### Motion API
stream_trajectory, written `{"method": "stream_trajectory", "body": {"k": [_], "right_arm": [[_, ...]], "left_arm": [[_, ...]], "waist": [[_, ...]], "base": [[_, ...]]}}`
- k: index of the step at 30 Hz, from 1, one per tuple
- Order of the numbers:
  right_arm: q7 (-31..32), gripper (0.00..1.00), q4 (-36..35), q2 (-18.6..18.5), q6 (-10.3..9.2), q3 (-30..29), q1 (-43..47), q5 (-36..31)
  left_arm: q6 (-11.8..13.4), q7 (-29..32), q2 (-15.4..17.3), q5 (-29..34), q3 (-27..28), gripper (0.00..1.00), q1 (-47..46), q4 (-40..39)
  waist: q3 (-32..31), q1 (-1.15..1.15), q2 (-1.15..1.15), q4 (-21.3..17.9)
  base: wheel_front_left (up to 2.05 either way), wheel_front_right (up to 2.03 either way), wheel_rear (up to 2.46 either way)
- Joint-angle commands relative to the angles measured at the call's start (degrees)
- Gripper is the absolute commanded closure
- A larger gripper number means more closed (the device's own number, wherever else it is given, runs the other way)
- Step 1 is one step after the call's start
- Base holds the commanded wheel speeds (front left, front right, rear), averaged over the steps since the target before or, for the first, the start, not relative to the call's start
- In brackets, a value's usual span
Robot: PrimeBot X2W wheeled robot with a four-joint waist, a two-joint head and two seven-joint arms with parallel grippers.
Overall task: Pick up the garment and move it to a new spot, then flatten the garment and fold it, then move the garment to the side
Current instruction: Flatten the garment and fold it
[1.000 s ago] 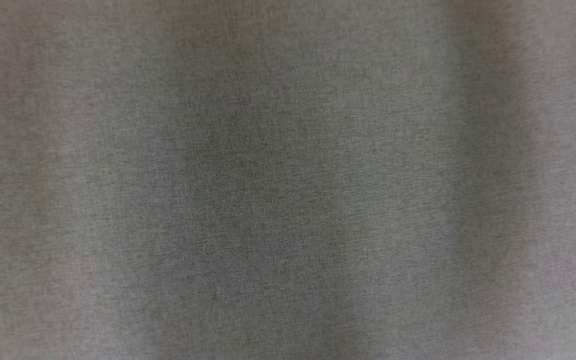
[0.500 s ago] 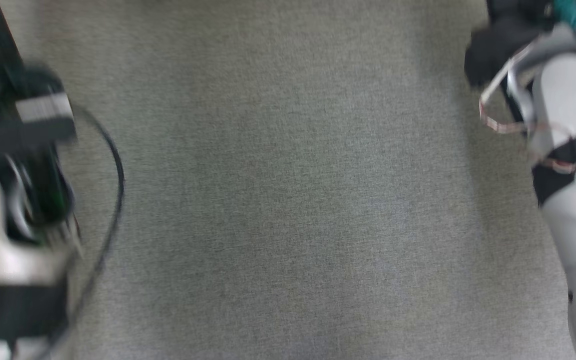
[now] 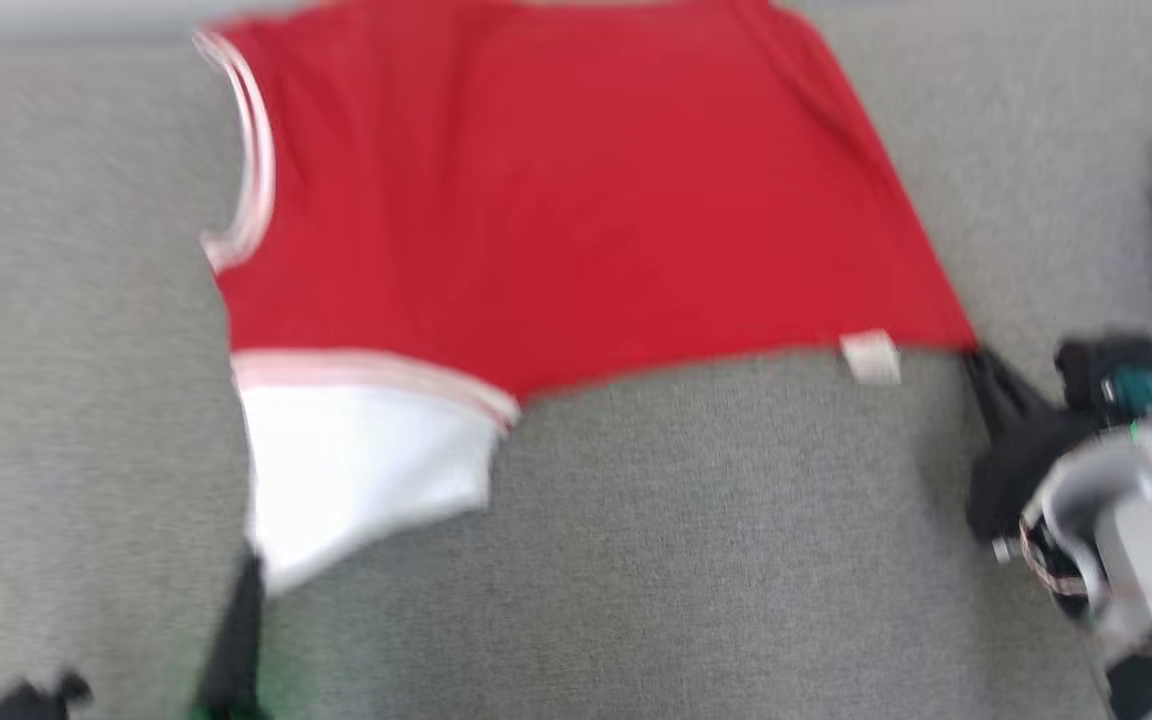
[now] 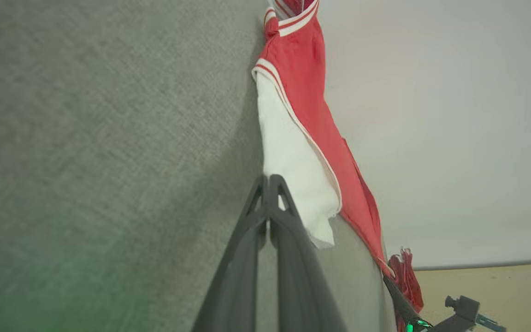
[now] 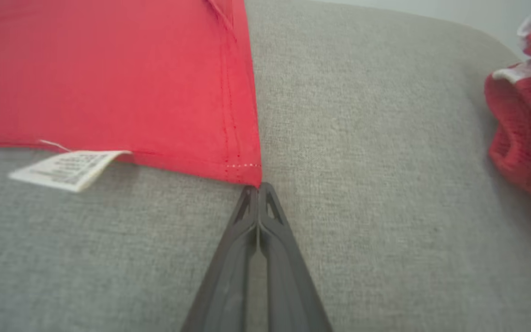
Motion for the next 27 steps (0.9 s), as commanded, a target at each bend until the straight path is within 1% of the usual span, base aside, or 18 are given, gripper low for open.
{"method": "stream_trajectory", "body": {"k": [1,2,3,8,9,10,12,16,19,21,25,27], "right_arm": [[0.3,1.00,-0.5,-0.2,-0.16,-0.9,1.9,0.3],[0.9,1.00,-1.4,0.2,-0.16,-2.0,4.2,0.8],[1.6,1.00,-2.3,0.6,-0.16,-2.8,6.4,1.1],[6.0,1.00,-8.1,3.3,-0.16,-6.7,15.1,2.5],[7.3,1.00,-9.4,4.0,-0.15,-7.1,16.9,3.0],[10.4,1.00,-12.2,4.8,-0.16,-7.5,20.1,3.9],[14.0,1.00,-15.2,4.9,-0.16,-7.3,23.6,4.8],[19.7,1.00,-20.9,4.0,-0.15,-8.5,29.6,5.4],[22.6,1.00,-24.2,4.2,-0.15,-9.5,33.1,5.6],[23.9,1.00,-25.7,4.2,-0.16,-10.7,35.0,5.3],[26.9,1.00,-27.9,4.0,-0.16,-12.2,38.7,4.1],[28.2,1.00,-28.8,4.0,-0.16,-12.5,40.5,4.0]], "left_arm": [[-0.1,0.7,0.7,-0.4,-0.4,1.00,1.8,-0.5],[-0.1,2.8,1.2,-2.9,-0.9,1.00,4.0,-0.5],[-0.1,4.2,1.9,-4.2,-1.6,1.00,5.7,-1.2],[-0.1,7.8,3.1,-11.9,-1.3,1.00,12.8,-3.2],[-0.1,8.5,3.3,-12.9,-1.2,1.00,13.6,-3.3],[-0.1,10.1,4.1,-14.3,-1.7,1.00,15.3,-3.4],[-0.1,11.9,5.1,-14.6,-2.5,1.00,16.8,-2.8],[1.4,14.9,6.8,-15.5,-3.7,1.00,19.5,-2.2],[3.0,17.6,8.0,-17.3,-4.2,1.00,21.7,-2.5],[4.5,19.1,9.3,-17.8,-4.1,1.00,23.2,-2.9],[7.4,20.5,12.2,-17.1,-3.1,1.00,25.4,-2.9],[8.0,20.0,12.9,-16.9,-2.4,1.00,26.0,-2.8]], "waist": [[-6.6,0.02,0.01,2.4],[-7.6,0.02,0.01,2.7],[-8.6,0.02,0.01,3.1],[-11.9,0.02,0.01,4.1],[-12.4,0.02,0.01,4.3],[-13.2,0.02,0.01,4.4],[-13.7,0.02,0.01,4.4],[-14.4,0.02,0.01,4.0],[-14.7,0.02,0.01,3.5],[-14.8,0.02,0.01,3.3],[-15.0,0.02,0.01,3.1],[-15.2,0.02,0.01,3.0]], "base": [[0.00,0.00,0.00],[0.00,0.00,0.00],[0.00,0.00,0.00],[0.00,0.00,0.00],[0.00,0.00,0.00],[0.00,0.00,0.00],[0.00,0.00,0.00],[0.00,0.00,0.00],[0.00,0.00,0.00],[0.00,0.00,0.00],[0.00,0.00,0.00],[0.00,0.00,0.00]]}}
